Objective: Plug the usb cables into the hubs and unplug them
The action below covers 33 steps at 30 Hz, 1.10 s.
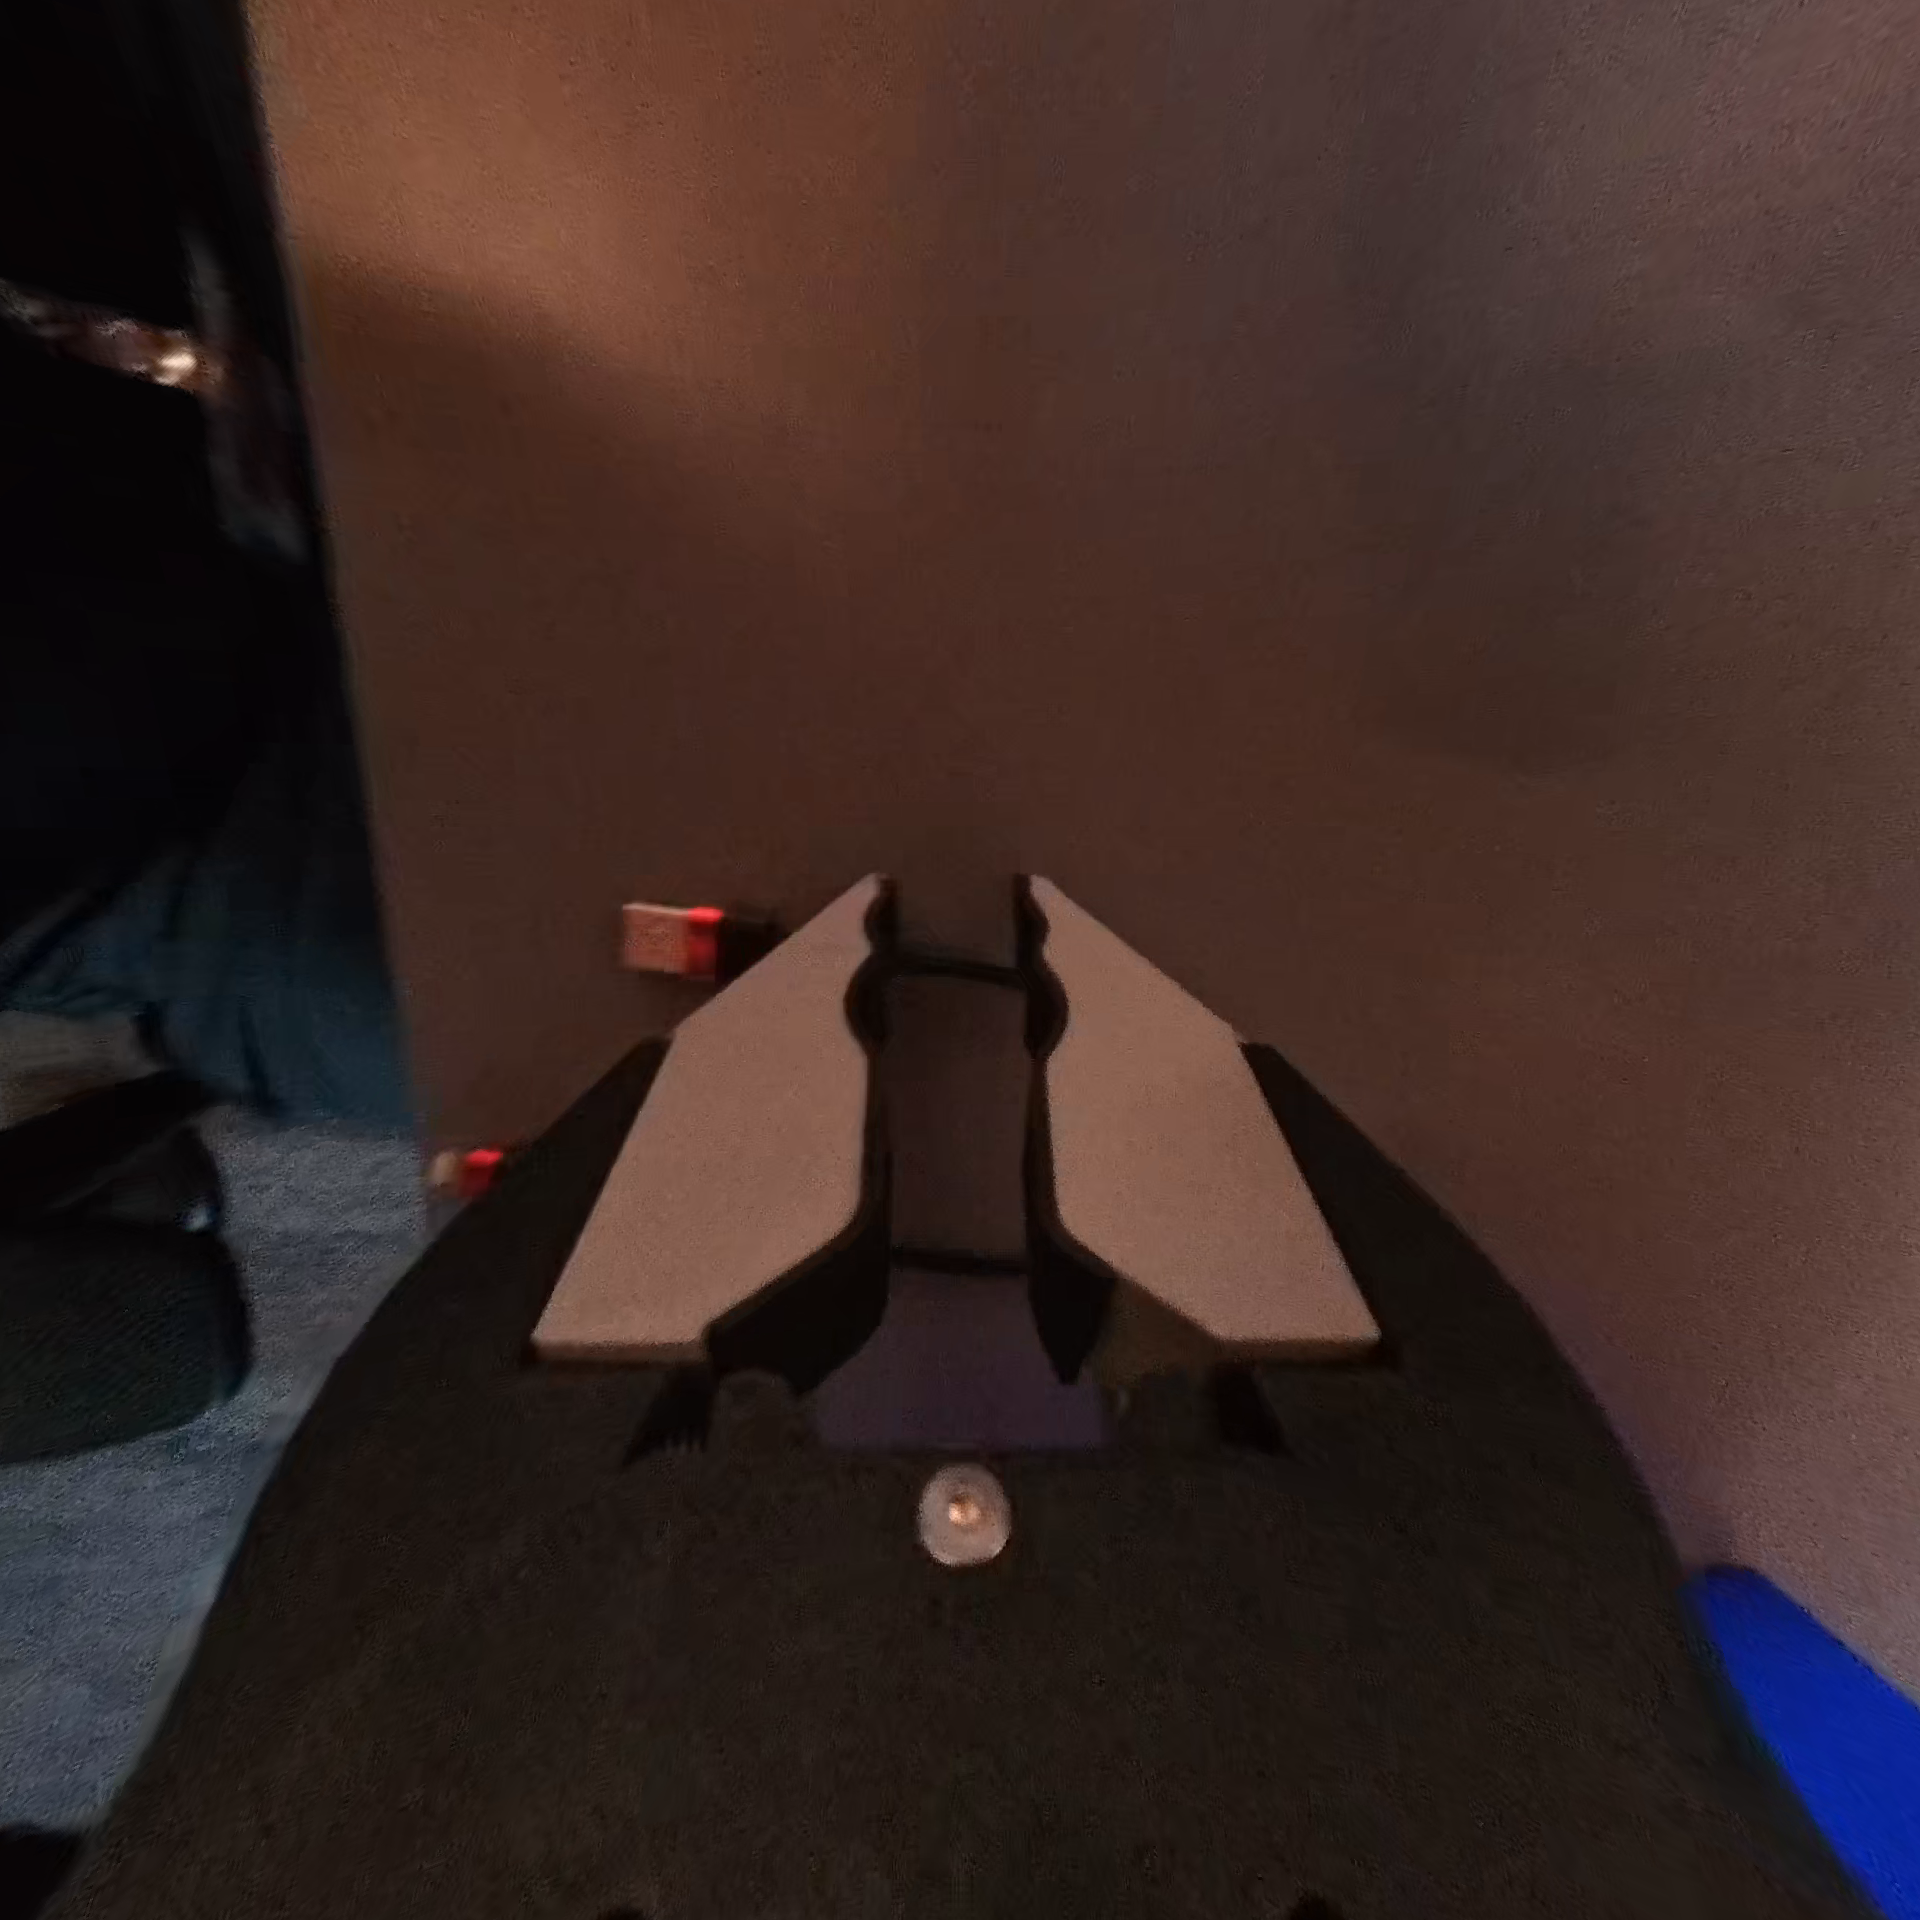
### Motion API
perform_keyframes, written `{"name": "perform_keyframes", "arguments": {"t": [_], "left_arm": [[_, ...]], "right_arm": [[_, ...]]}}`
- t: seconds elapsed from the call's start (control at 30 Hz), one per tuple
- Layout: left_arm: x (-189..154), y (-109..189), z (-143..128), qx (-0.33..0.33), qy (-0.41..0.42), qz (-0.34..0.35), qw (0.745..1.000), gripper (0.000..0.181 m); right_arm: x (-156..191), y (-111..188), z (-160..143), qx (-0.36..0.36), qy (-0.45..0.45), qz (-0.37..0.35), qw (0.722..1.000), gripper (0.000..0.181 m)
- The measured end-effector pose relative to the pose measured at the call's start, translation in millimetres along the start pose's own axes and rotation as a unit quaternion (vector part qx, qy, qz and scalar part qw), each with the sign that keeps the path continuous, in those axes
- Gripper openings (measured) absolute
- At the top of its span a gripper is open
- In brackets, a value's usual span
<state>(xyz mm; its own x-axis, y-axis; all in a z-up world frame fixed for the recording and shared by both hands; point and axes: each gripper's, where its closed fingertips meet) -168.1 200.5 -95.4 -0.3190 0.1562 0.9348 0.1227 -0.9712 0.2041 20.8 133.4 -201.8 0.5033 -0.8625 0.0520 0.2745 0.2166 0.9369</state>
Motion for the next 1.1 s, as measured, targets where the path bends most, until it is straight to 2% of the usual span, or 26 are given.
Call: {"name": "perform_keyframes", "arguments": {"t": [0.07,0.17,0.23,0.3,0.43,0.53,0.63,0.73,0.83,1.0,1.1], "left_arm": [[3.2,2.1,1.3,-0.009,0.002,0.008,1.000,0.015],[8.7,6.0,10.7,-0.040,0.018,0.026,0.999,0.015],[5.1,5.1,14.1,-0.047,0.024,0.020,0.998,0.015],[0.2,2.4,12.7,-0.039,0.010,0.016,0.999,0.015],[-1.9,2.4,16.3,-0.037,-0.005,0.017,0.999,0.015],[2.5,4.7,17.7,-0.040,-0.001,0.024,0.999,0.015],[4.5,4.5,14.2,-0.037,0.005,0.026,0.999,0.016],[5.0,4.5,14.0,-0.037,0.007,0.028,0.999,0.015],[4.0,4.6,15.3,-0.040,0.007,0.026,0.999,0.015],[2.3,3.9,14.6,-0.039,0.004,0.023,0.999,0.016],[1.5,4.4,16.2,-0.040,-0.001,0.022,0.999,0.015]], "right_arm": [[-19.9,0.5,4.2,-0.004,-0.007,-0.047,0.999,0.020],[-41.8,3.2,3.9,-0.014,-0.057,-0.068,0.996,0.026],[-31.0,10.4,5.9,-0.035,-0.058,-0.031,0.997,0.029],[-8.0,21.4,6.6,-0.053,-0.018,0.000,0.998,0.031],[20.6,27.0,-18.0,0.012,0.020,0.011,1.000,0.031],[30.2,20.2,-23.1,0.048,0.055,-0.011,0.997,0.033],[23.8,11.1,-23.7,0.079,0.099,-0.061,0.990,0.032],[12.2,7.6,-11.2,0.066,0.106,-0.090,0.988,0.024],[-17.9,6.1,-4.3,0.050,0.059,-0.132,0.988,0.011],[-63.2,11.2,-9.3,0.017,-0.086,-0.170,0.982,0.014],[-63.5,14.9,-8.7,-0.013,-0.106,-0.160,0.981,0.018]]}}
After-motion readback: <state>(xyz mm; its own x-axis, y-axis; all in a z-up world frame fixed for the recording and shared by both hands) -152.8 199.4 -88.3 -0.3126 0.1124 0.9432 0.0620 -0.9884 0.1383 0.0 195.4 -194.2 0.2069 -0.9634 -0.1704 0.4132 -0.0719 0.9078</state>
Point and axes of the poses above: each gripper's, where its closed fingertips meet, y back along the fingers, z out of its top, x = y × z across the jaws, and after that the axes turned 8 degrees about -y, right-handed
